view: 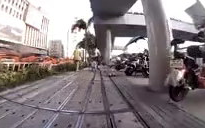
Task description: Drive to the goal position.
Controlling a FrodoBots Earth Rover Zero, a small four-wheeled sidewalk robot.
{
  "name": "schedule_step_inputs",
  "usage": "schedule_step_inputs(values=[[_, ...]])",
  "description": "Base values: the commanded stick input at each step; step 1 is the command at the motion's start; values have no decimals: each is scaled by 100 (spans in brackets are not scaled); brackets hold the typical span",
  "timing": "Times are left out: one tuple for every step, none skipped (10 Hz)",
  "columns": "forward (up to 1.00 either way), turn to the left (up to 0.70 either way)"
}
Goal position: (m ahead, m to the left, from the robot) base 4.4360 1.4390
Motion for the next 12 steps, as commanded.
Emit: schedule_step_inputs(values=[[45,0],[45,0],[45,0],[45,0],[45,0],[45,0],[45,0],[45,0],[45,0],[45,0],[45,0],[45,0]])
